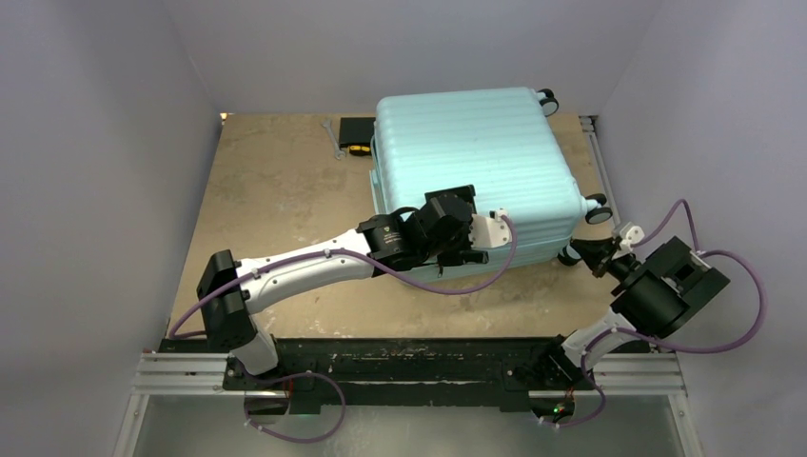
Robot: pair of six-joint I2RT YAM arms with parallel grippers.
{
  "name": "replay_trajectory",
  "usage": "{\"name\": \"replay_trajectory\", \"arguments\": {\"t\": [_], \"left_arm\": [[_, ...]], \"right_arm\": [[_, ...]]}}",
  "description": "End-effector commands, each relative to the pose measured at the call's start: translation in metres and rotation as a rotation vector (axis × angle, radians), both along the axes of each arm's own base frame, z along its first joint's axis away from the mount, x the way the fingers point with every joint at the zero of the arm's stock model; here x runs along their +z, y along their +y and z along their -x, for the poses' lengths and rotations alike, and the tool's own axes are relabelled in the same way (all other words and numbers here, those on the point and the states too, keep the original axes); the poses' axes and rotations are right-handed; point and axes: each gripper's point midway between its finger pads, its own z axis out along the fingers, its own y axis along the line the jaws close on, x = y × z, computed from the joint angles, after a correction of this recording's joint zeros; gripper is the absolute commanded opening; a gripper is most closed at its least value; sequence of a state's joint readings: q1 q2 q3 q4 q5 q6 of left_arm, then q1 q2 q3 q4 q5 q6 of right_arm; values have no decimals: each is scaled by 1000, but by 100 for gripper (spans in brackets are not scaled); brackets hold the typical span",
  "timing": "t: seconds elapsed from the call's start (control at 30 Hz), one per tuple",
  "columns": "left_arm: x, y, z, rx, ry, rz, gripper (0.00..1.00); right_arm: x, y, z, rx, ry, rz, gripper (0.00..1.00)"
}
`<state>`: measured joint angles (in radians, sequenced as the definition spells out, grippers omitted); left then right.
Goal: Pack the luggage
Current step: Zip the luggage at the center of the board.
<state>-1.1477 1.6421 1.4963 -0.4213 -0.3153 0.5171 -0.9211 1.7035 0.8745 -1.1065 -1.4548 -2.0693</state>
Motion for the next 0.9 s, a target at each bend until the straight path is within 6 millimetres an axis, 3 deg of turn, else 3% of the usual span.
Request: {"name": "replay_trajectory", "arguments": {"t": [0.0, 0.43, 0.53, 0.6, 0.7, 0.87], "left_arm": [[19, -3, -2, 4, -24, 36, 99], [16, -5, 0, 3, -4, 30, 99], [17, -4, 0, 4, -2, 25, 99], [19, -2, 0, 4, -5, 27, 99], [21, -2, 1, 1, -6, 31, 99], [18, -3, 2, -2, 0, 29, 99]], "right_arm": [[37, -24, -10, -90, -296, 173, 0], [41, -10, -5, -98, -321, 149, 3], [28, -16, -5, -37, -233, 207, 39], [17, -22, -3, 4, -152, 250, 52], [1, -26, 3, 52, -75, 317, 64], [-2, -22, 1, 82, -57, 325, 67]]}}
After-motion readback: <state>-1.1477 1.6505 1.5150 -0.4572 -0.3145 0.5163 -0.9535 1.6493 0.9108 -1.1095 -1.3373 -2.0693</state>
